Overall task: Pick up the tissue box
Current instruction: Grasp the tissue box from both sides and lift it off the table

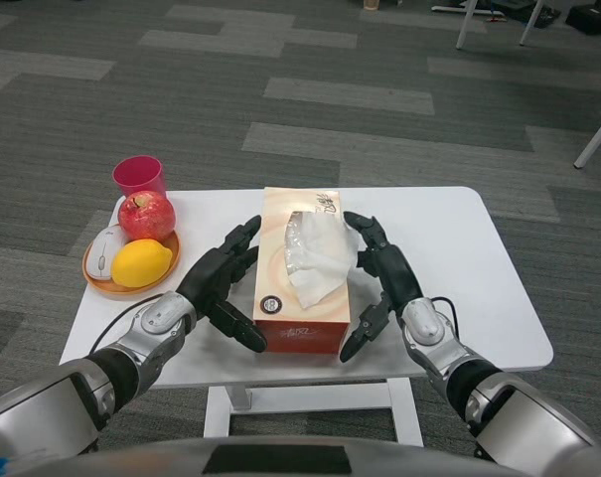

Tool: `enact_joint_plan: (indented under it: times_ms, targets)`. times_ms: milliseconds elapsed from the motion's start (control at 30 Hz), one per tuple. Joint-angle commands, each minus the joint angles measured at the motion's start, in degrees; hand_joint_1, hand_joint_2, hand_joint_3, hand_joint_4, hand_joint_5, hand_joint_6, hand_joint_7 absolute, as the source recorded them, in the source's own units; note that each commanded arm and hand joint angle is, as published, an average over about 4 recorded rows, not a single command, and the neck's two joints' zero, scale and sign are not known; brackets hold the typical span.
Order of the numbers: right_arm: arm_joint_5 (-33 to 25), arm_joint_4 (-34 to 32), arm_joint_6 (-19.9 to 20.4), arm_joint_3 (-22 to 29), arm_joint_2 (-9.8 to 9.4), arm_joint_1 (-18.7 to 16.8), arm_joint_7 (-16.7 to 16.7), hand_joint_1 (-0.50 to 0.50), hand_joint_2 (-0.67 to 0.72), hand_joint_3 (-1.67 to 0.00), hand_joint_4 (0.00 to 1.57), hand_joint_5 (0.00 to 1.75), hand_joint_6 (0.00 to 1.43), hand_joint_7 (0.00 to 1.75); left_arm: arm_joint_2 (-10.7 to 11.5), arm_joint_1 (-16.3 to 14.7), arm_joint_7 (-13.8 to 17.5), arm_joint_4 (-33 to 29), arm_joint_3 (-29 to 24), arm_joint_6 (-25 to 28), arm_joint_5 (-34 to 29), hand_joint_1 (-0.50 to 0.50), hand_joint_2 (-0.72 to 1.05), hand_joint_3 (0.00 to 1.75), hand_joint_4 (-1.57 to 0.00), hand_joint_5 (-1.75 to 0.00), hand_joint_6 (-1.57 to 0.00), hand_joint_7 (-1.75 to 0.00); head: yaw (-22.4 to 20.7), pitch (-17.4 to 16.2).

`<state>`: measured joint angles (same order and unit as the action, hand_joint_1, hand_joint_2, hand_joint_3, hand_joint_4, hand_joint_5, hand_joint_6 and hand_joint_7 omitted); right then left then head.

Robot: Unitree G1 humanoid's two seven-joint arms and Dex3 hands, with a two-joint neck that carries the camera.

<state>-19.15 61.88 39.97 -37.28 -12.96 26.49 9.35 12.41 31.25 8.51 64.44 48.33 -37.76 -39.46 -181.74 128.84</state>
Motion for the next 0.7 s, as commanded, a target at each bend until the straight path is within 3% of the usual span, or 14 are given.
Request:
enact_joint_plan:
  times_ms: [33,367,700]
  targets:
    - [0.9,-0.8,1.1,-1.3,1.36,0.6,-1.7,-0.21,0.41,0.00,1.57,1.26,0.14,0.98,-0.5,1.5,-0.2,-1.0,0.4,-0.7,-0.5,0.50,-0.02,0.00,0.00,-0.31,0.00,-0.05,0.0,-0.1]
    - [0.9,-0.7,1.0,-1.9,1.27,0.7,-1.4,-0.21,0.41,0.00,1.57,1.26,0.10,0.98,-0.5,1.5,-0.2,-1.0,0.5,-0.7,-0.6,0.50,-0.02,0.00,0.00,-0.31,0.00,-0.03,0.0,-0.1]
    - [0.9,-0.7,1.1,-2.3,1.27,0.8,-1.1,-0.21,0.41,0.00,1.57,1.26,0.06,0.84,-0.5,1.5,-0.2,-1.3,0.5,-0.7,-0.6,0.50,0.07,0.00,0.00,-0.31,0.00,-0.03,0.0,0.0]
